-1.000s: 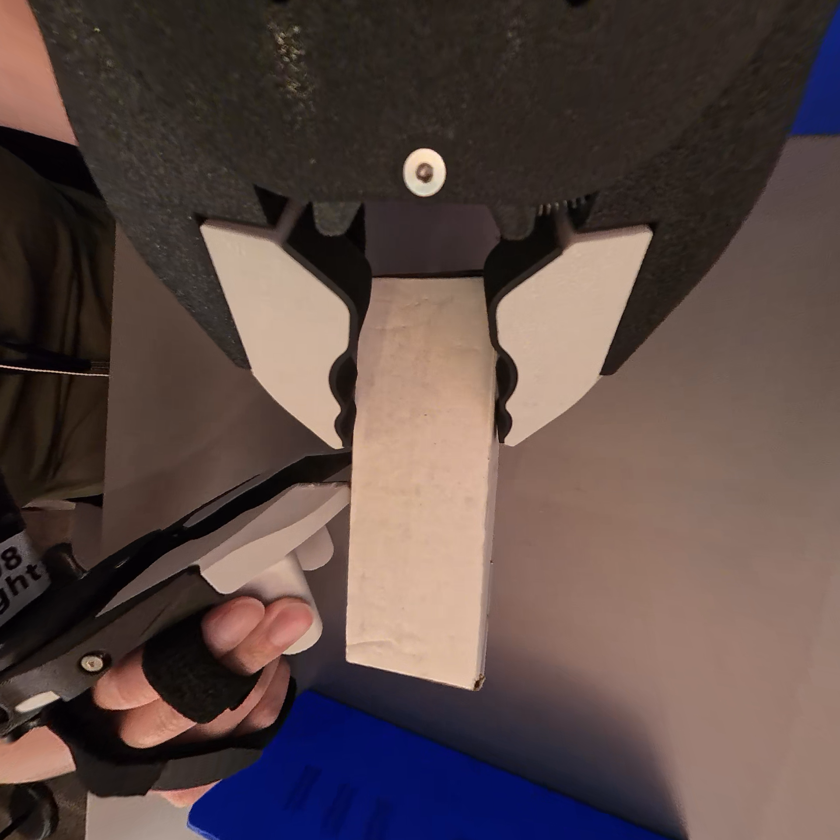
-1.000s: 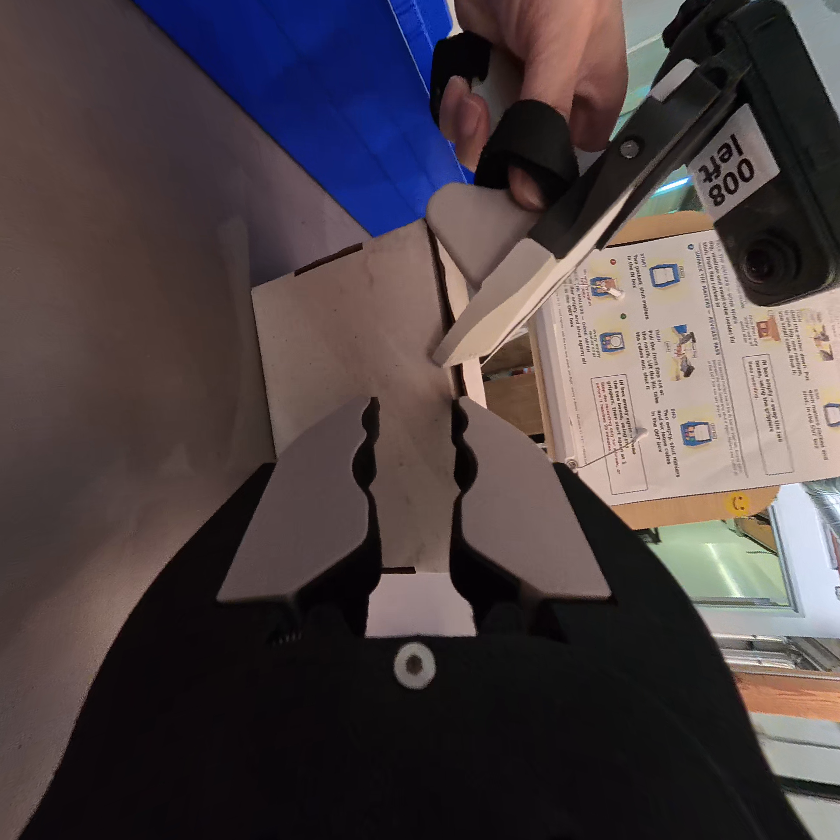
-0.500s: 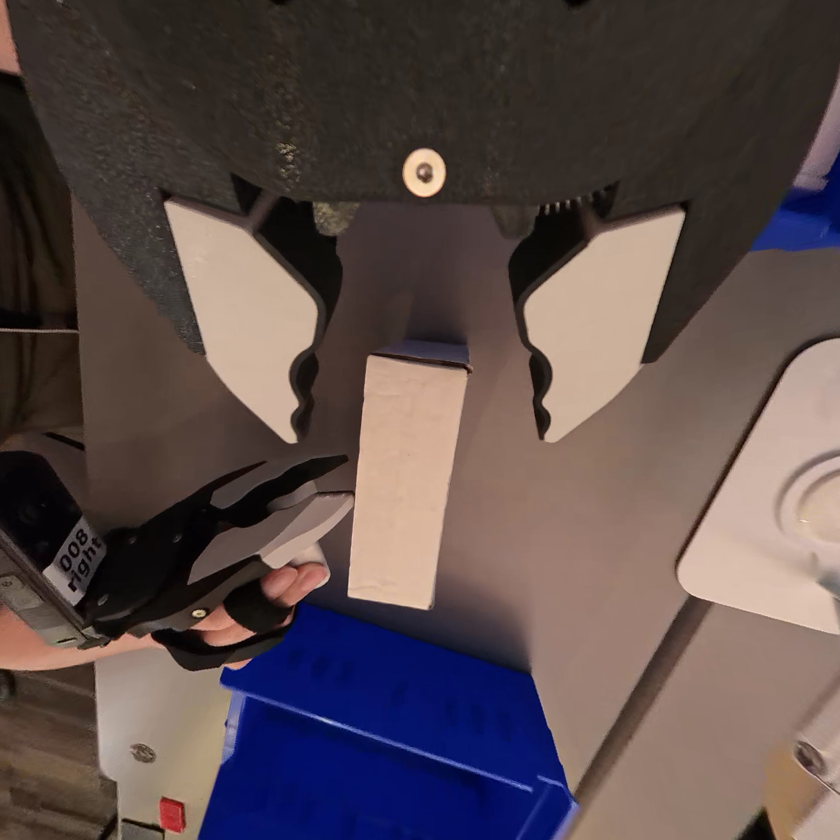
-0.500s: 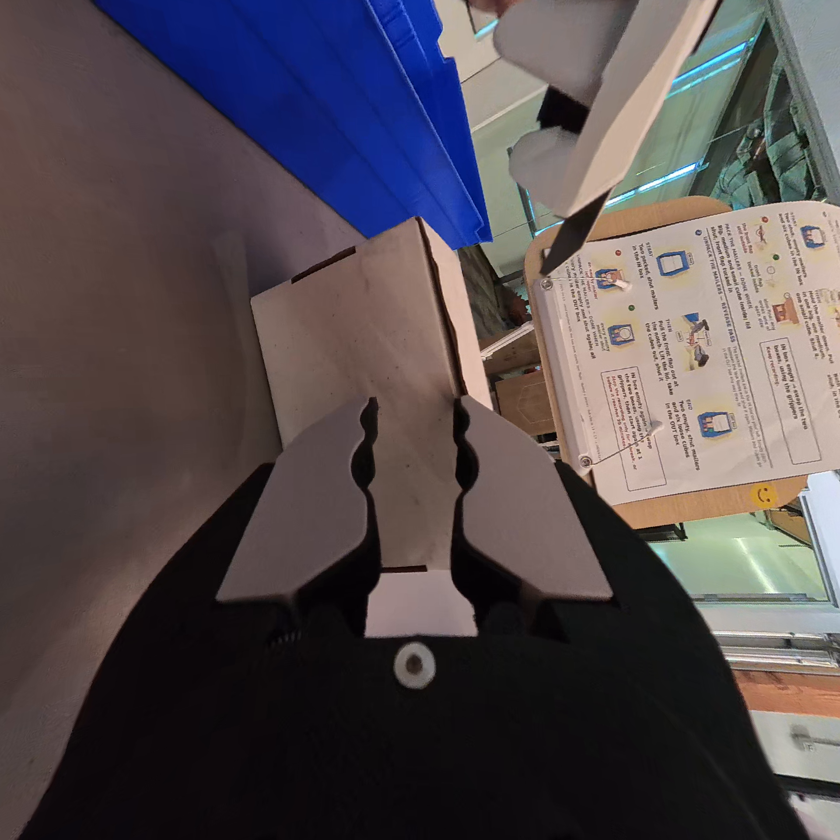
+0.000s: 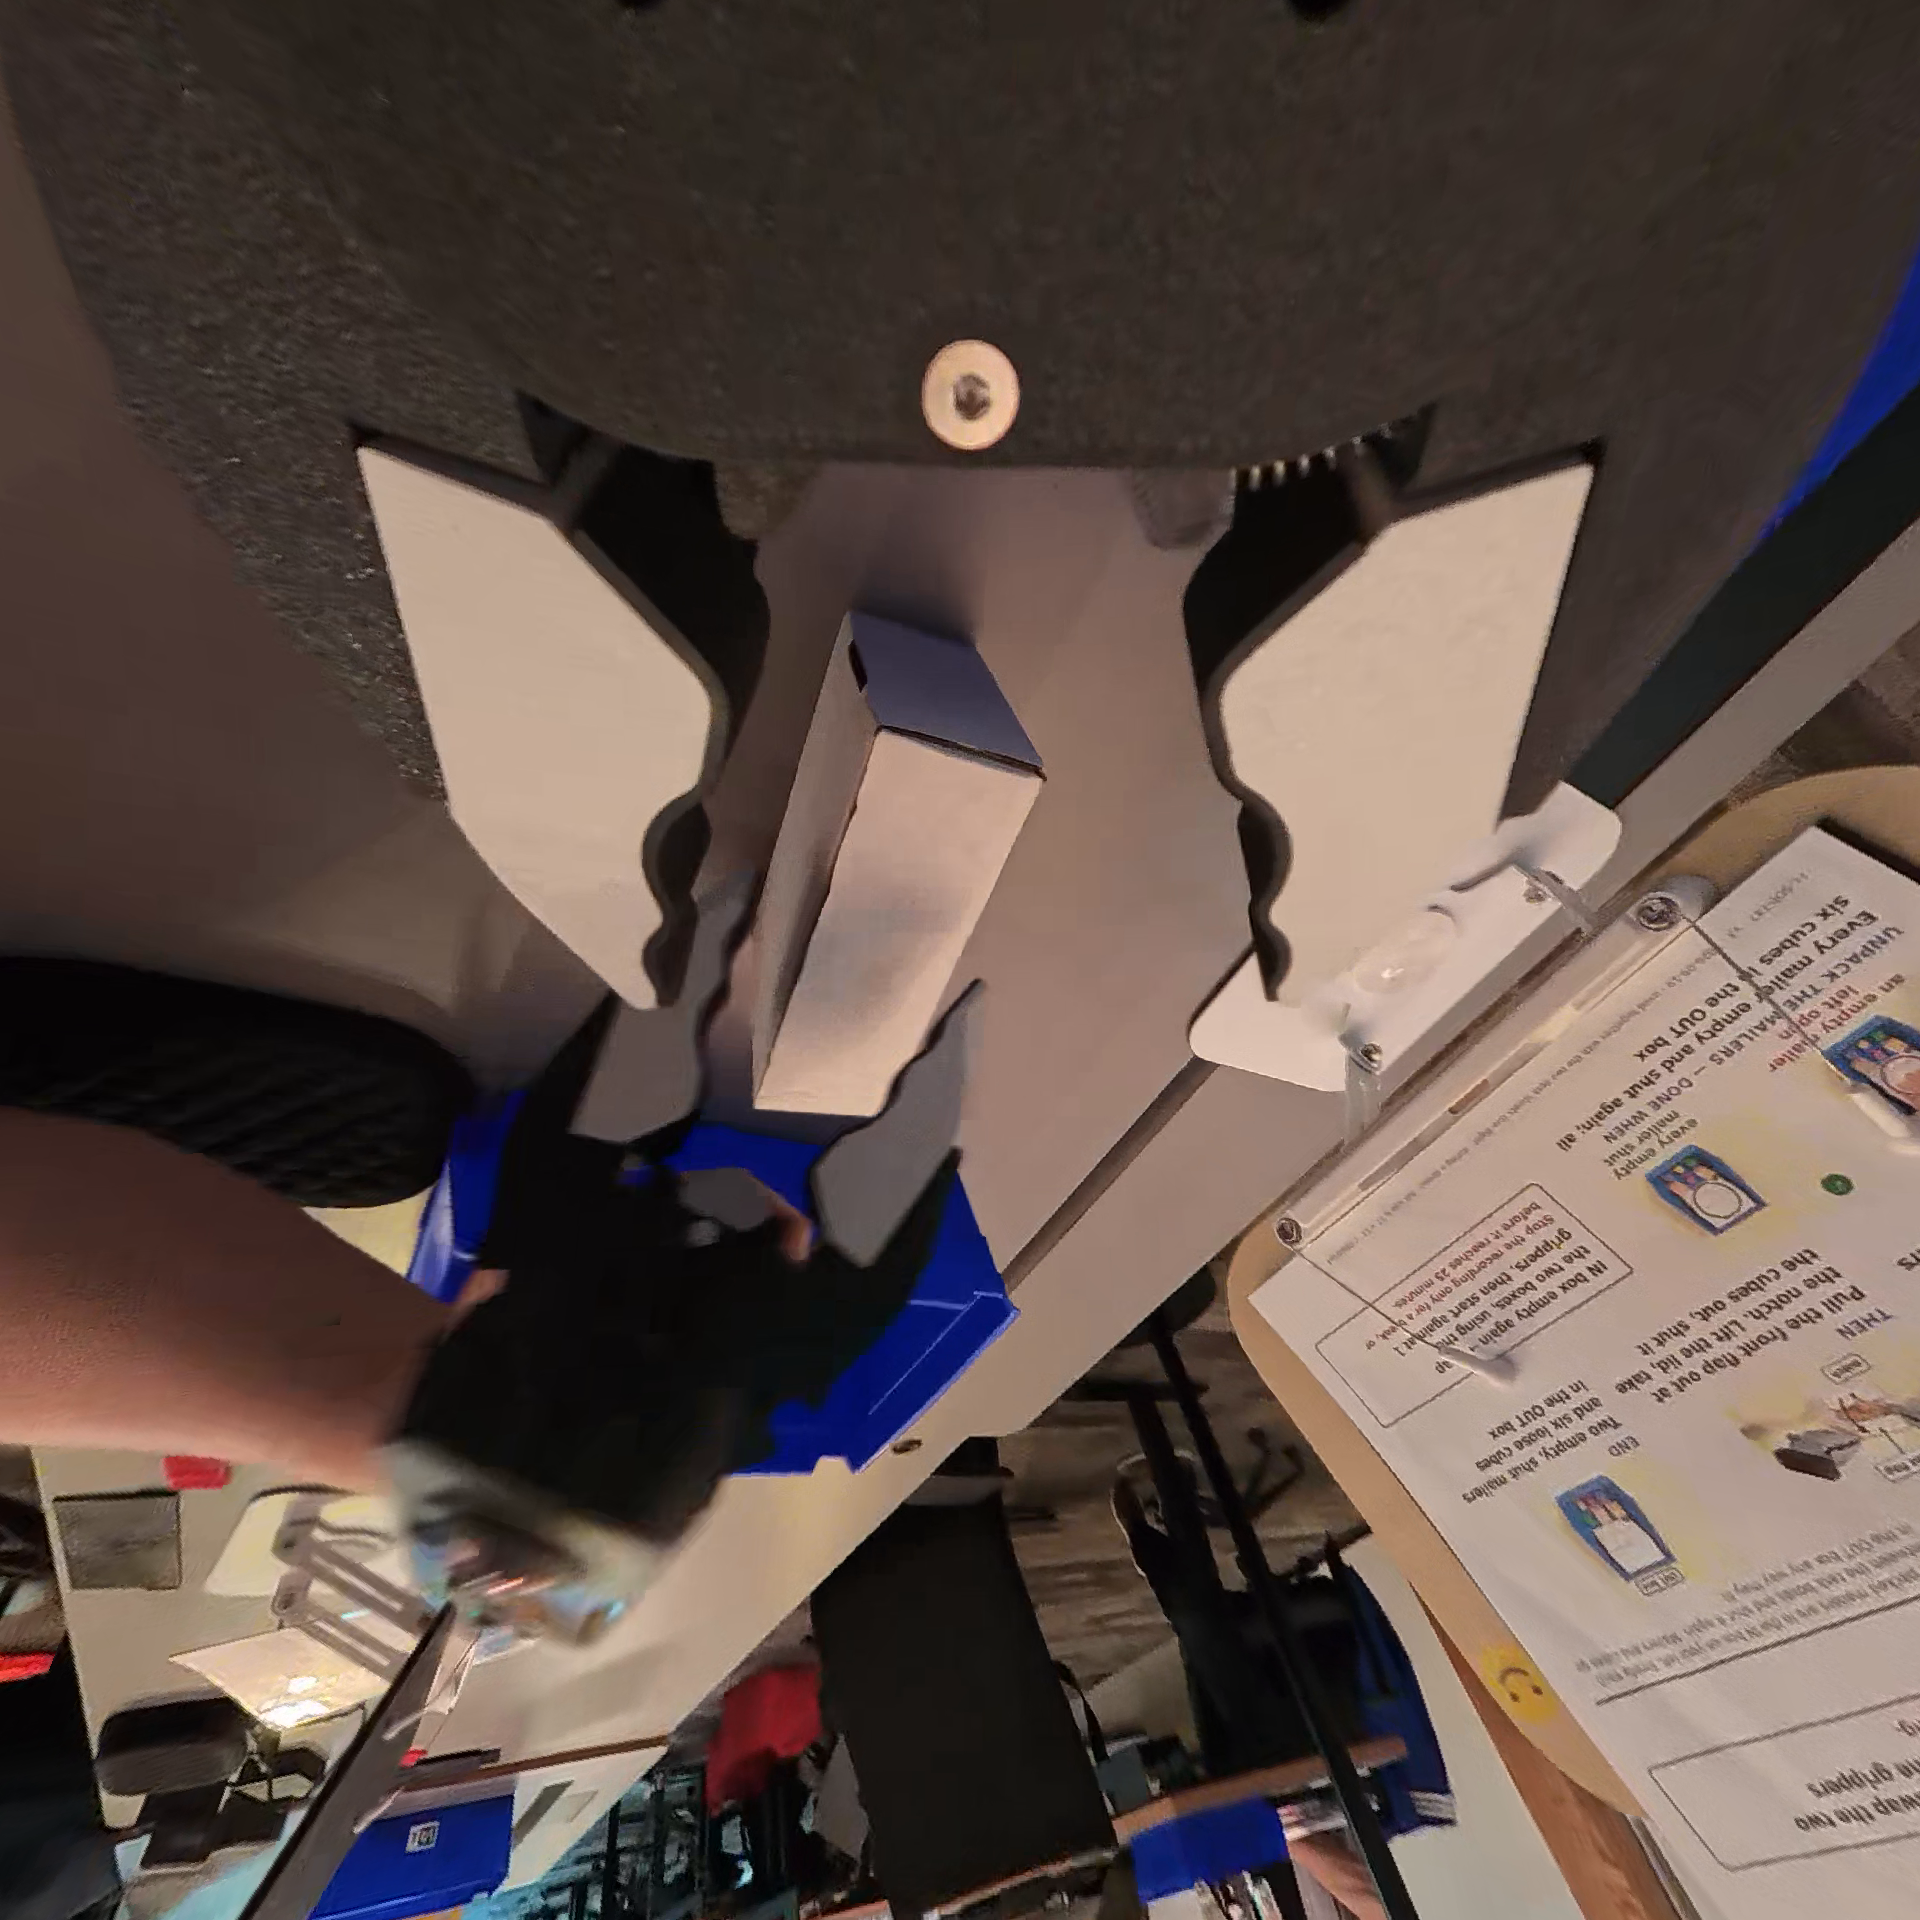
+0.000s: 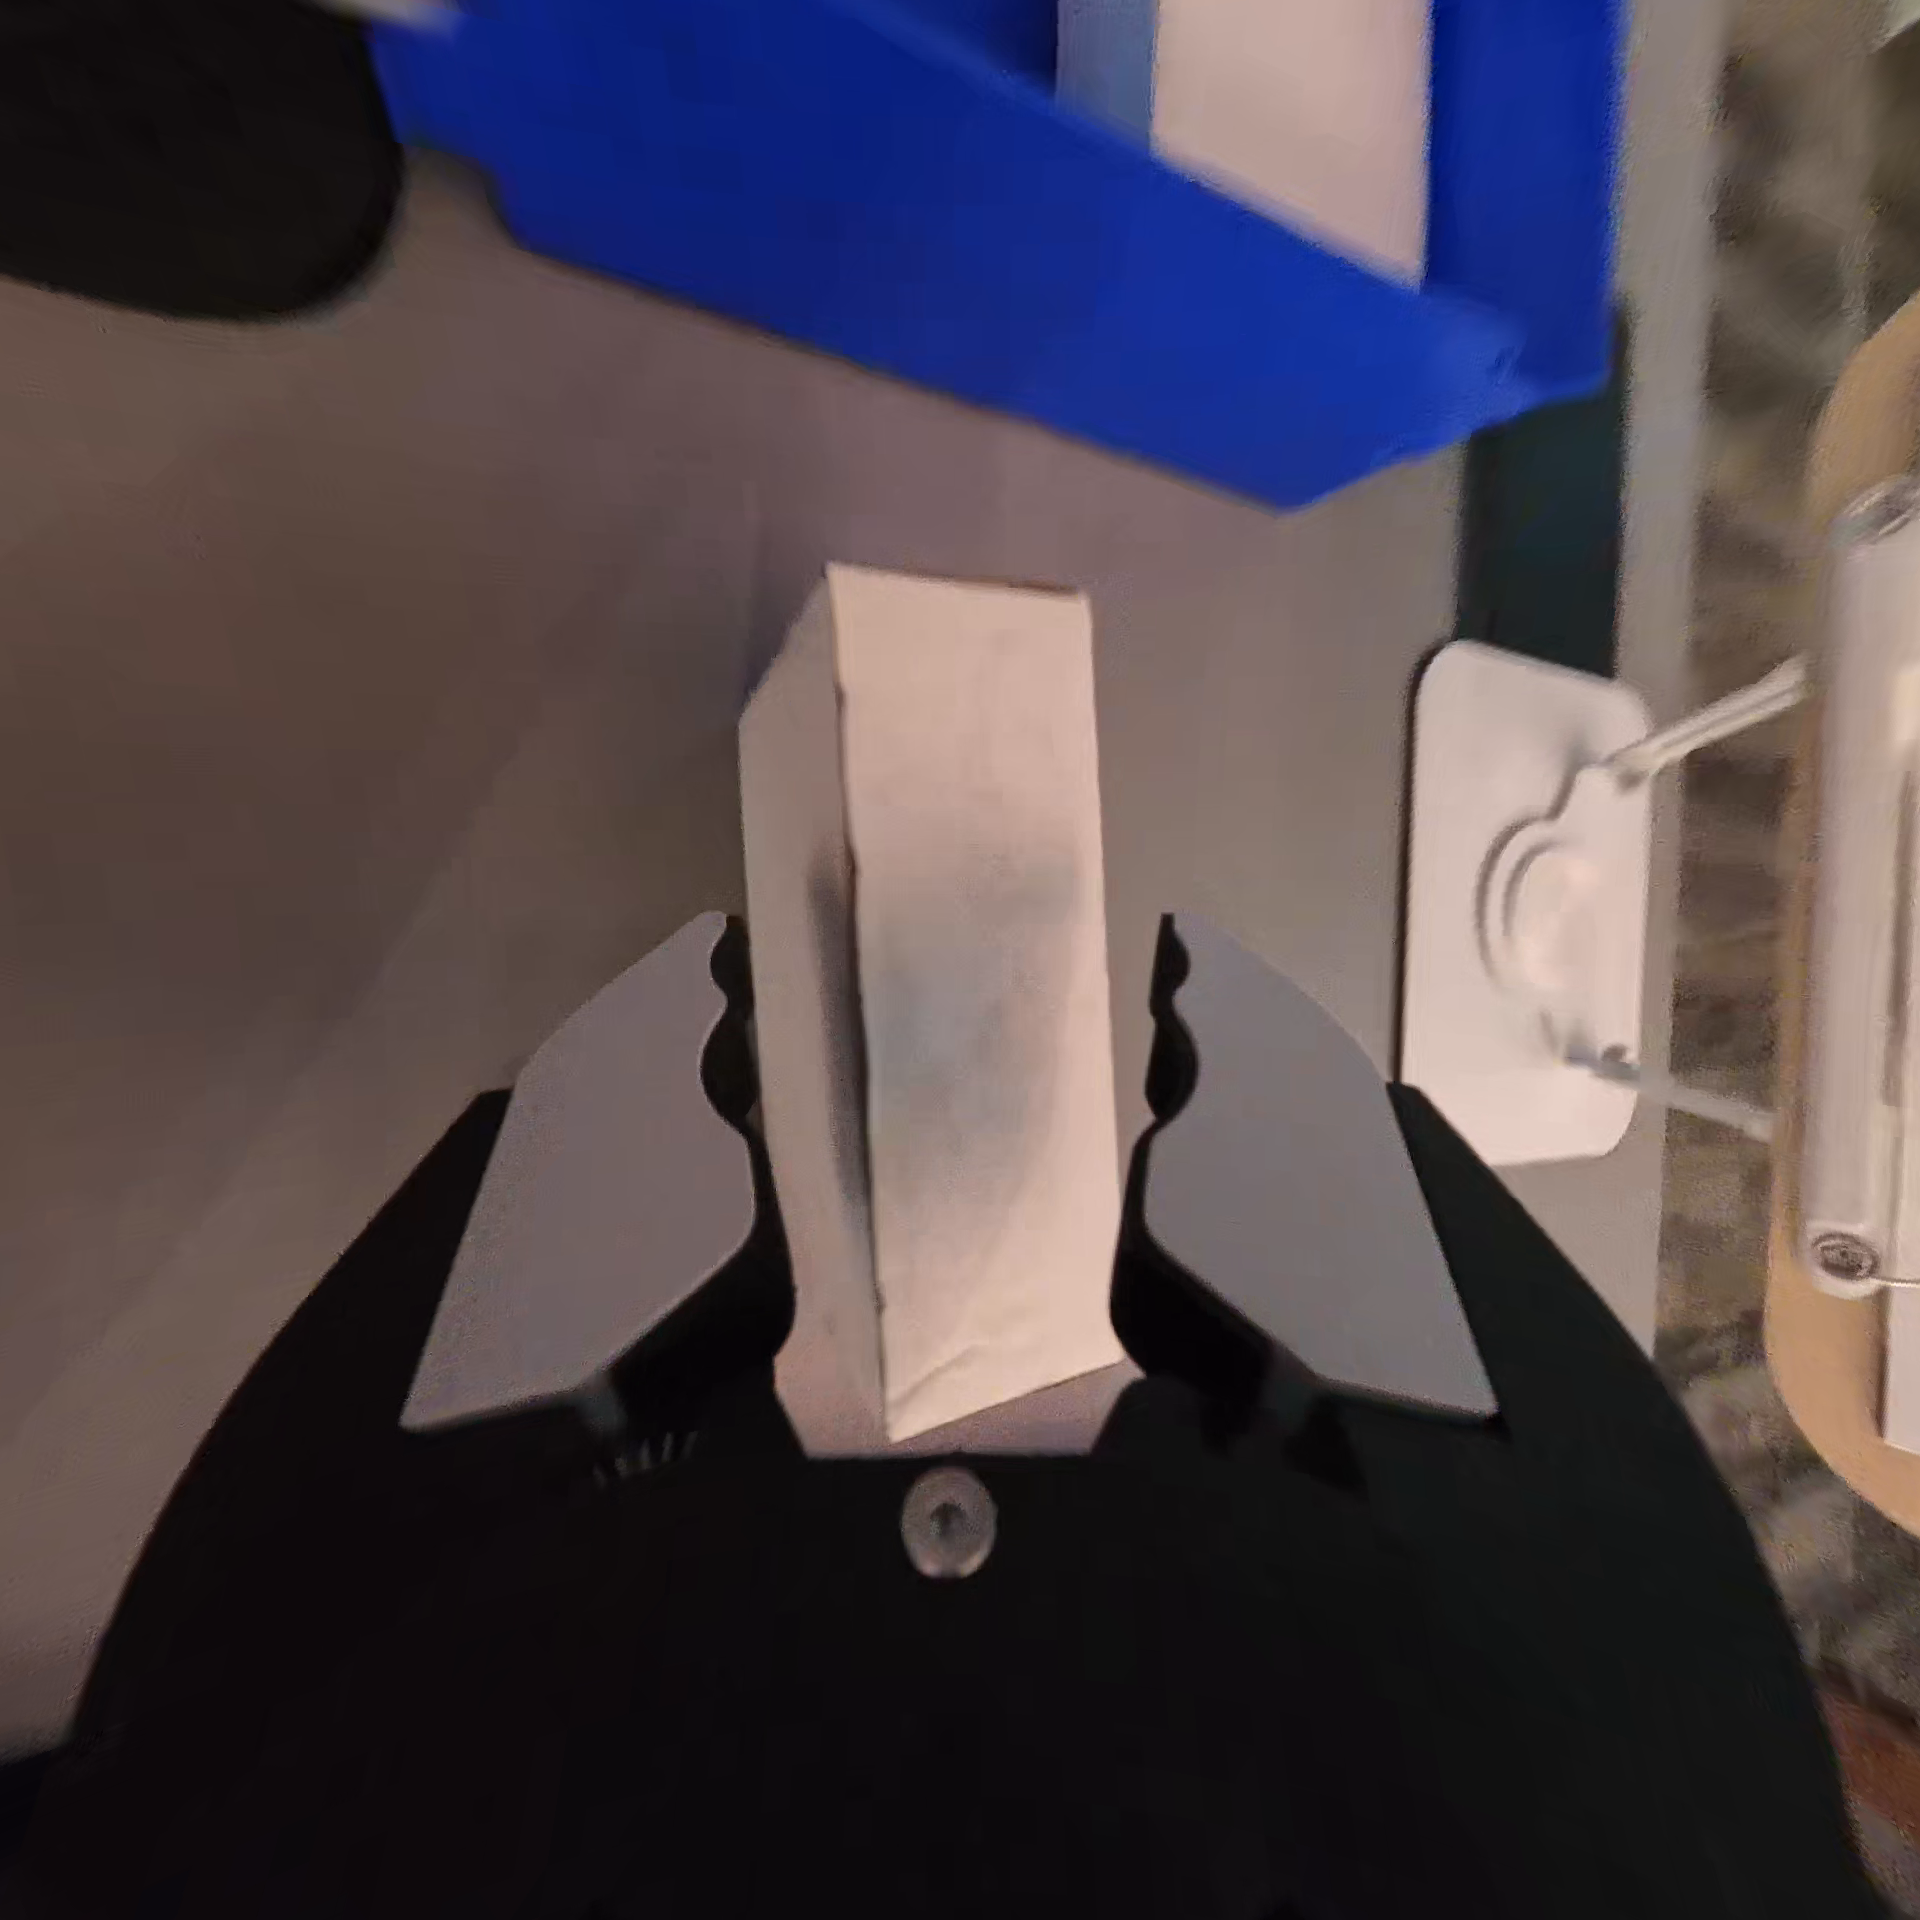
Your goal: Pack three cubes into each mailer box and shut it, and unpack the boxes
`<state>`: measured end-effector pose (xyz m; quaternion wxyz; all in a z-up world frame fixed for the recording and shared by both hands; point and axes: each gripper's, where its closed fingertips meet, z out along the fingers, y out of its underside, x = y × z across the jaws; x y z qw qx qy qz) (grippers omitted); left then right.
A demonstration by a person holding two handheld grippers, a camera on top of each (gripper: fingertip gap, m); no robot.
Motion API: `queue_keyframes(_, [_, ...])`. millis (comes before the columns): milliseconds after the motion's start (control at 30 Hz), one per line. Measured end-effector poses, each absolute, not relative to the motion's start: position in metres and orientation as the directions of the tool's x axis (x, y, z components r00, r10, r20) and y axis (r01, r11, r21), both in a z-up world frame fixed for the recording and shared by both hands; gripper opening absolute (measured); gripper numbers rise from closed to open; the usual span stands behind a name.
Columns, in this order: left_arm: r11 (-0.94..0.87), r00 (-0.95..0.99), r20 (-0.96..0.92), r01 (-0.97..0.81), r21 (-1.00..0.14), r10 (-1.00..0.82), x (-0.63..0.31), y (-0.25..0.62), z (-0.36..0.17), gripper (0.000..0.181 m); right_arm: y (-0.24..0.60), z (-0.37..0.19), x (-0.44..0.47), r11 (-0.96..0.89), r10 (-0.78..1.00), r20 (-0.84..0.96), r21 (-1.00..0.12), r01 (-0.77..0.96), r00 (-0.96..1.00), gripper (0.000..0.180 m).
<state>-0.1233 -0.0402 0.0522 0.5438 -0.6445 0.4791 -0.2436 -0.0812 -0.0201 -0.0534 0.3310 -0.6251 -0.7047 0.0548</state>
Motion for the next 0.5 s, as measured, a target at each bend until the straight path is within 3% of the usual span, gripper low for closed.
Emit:
queue_keyframes(33, [0.058,0.421,-0.205,-0.336,-0.940,-0.883,-0.122,-0.043,0.048,0.102,-0.015,-0.062,-0.078,0.189,0.923,0.384,-0.445,0.875,-0.004,0.074])
queue_keyframes(100, [0.048,0.422,-0.171,-0.286,-0.957,-0.890,-0.116,-0.048,0.036,0.101,-0.012,-0.074,-0.074,0.201,0.917,0.397,-0.389,0.899,-0.033,0.067])
queue_keyframes(267, [0.052,0.507,-0.234,-0.348,-0.936,-0.829,-0.110,-0.045,0.016,0.103,-0.023,-0.073,-0.053,0.233,0.909,0.414,-0.424,0.875,-0.041,0.065])
queue_keyframes(367, [0.085,0.452,-0.252,-0.358,-0.930,-0.856,-0.094,-0.062,0.015,0.097,-0.030,-0.073,-0.032,0.245,0.911,0.408,-0.428,0.870,-0.056,0.065])
queue_keyframes(500, [0.013,0.460,-0.179,-0.342,-0.940,-0.870,-0.073,-0.071,0.010,0.104,-0.033,-0.073,-0.013,0.248,0.912,0.405,-0.414,0.876,-0.067,0.065])
